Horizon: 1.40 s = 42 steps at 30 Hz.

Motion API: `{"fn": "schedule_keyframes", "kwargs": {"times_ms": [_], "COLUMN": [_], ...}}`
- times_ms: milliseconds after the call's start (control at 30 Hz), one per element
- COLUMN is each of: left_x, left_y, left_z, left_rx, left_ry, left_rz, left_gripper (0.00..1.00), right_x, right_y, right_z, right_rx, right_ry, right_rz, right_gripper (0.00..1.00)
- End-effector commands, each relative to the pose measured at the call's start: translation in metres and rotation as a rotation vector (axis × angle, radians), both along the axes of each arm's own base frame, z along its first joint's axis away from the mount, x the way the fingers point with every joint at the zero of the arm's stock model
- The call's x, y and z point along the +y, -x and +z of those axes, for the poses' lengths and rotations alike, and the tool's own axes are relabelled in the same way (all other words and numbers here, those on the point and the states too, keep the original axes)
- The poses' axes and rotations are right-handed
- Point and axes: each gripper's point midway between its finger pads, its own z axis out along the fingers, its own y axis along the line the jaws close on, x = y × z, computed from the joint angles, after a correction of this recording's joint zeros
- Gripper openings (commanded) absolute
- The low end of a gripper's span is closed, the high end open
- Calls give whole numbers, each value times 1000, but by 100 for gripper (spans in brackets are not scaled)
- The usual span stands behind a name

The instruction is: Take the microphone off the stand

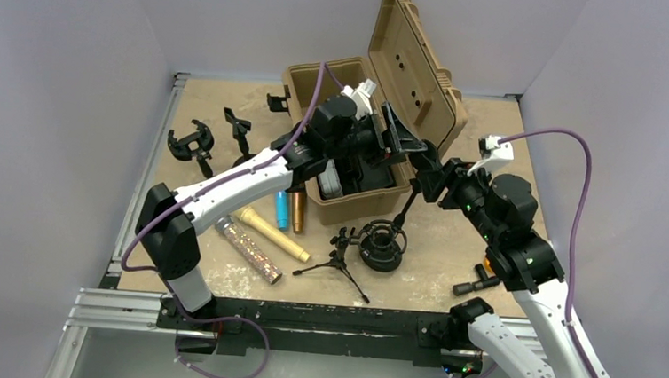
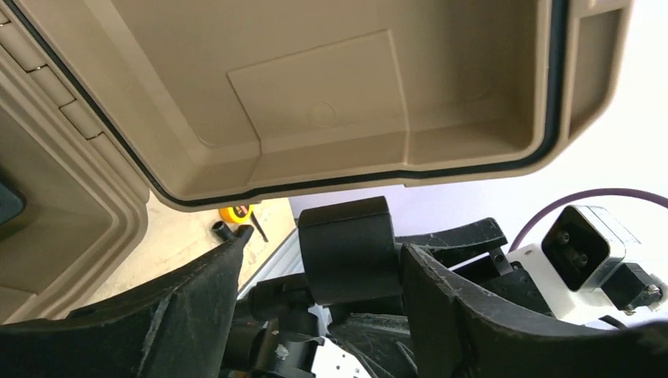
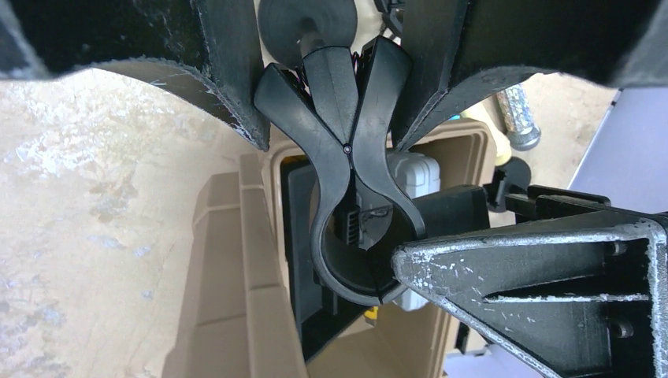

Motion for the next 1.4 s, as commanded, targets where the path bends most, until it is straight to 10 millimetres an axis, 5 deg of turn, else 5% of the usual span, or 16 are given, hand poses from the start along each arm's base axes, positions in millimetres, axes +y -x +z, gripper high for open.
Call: {"fn": "schedule_keyframes", "kwargs": {"times_ms": [0,367,600,833,1033,1367], "left_x": [-10,-34,-34,-31,-22,-6], "left_y": [-4,12,27,53,76,73], "left_z": [24,28,49,49,22,-64], "left_rx": [-29,-35,-195,-272,-316,-243], "left_ry": [63,137,196,252,207,-3], "left_rz": [-1,-148,-228,-335,-395,-348], "left_gripper": [67,41,5,0,0,0], "right_x": [6,4,-3,-26,-50,-46], "right_y": [1,3,7,29,57,52], "right_z": [44,46,59,111,162,158], "right_rx": [-143,-150,-171,-303,-456,-453], "right_ry": [-77,-83,-97,-143,-202,-194], "right_rz": [27,20,-6,-74,-127,-120], "right_gripper": [8,11,72,76,79,79]}}
